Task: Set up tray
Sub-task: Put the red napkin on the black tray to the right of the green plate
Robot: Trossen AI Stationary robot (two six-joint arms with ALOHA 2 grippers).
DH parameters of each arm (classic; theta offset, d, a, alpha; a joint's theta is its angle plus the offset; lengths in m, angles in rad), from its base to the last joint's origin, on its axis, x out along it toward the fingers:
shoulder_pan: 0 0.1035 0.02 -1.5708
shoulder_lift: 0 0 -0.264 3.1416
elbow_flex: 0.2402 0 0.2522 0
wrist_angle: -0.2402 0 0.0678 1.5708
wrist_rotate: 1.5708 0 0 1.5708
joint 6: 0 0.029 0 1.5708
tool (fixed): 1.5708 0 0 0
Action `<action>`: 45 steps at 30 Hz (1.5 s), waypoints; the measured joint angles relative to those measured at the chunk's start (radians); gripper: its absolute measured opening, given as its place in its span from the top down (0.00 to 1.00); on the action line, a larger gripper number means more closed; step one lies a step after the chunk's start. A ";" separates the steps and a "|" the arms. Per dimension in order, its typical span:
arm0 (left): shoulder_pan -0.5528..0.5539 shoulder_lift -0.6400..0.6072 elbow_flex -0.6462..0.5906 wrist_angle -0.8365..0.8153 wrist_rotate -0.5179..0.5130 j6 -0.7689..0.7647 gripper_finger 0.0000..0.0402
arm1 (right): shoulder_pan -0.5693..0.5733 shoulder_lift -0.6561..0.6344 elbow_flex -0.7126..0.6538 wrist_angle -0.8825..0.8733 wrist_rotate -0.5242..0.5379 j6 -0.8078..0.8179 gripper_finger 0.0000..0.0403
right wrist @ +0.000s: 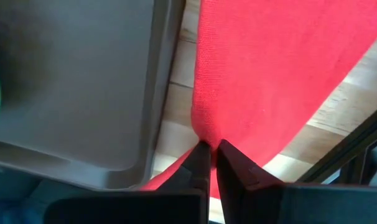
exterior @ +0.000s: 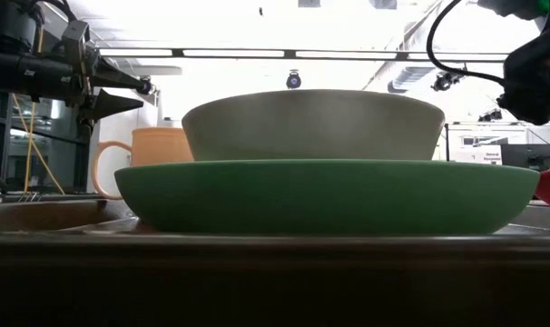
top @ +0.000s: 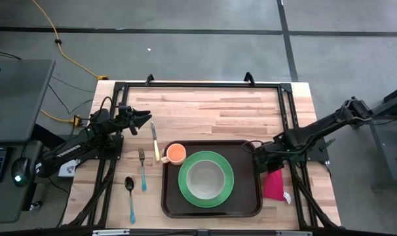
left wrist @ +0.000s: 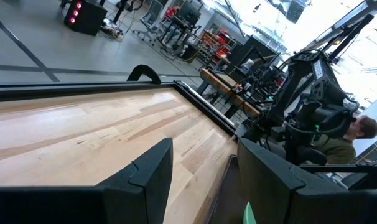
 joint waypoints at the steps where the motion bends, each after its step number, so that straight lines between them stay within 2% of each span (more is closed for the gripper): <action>1: 0.000 0.000 0.000 0.000 0.000 0.000 0.47 | 0.000 -0.004 0.000 0.002 0.000 0.000 1.00; 14: 0.000 0.000 0.000 0.000 -0.002 0.000 0.47 | 0.000 -0.005 0.001 0.011 0.019 -0.001 1.00; 39: 0.000 0.000 0.000 0.000 -0.007 0.000 0.47 | -0.107 0.124 0.002 0.337 0.035 -0.045 1.00; 45: 0.000 0.000 0.000 0.000 -0.021 -0.001 0.47 | -0.122 0.175 0.002 0.376 -0.009 -0.067 1.00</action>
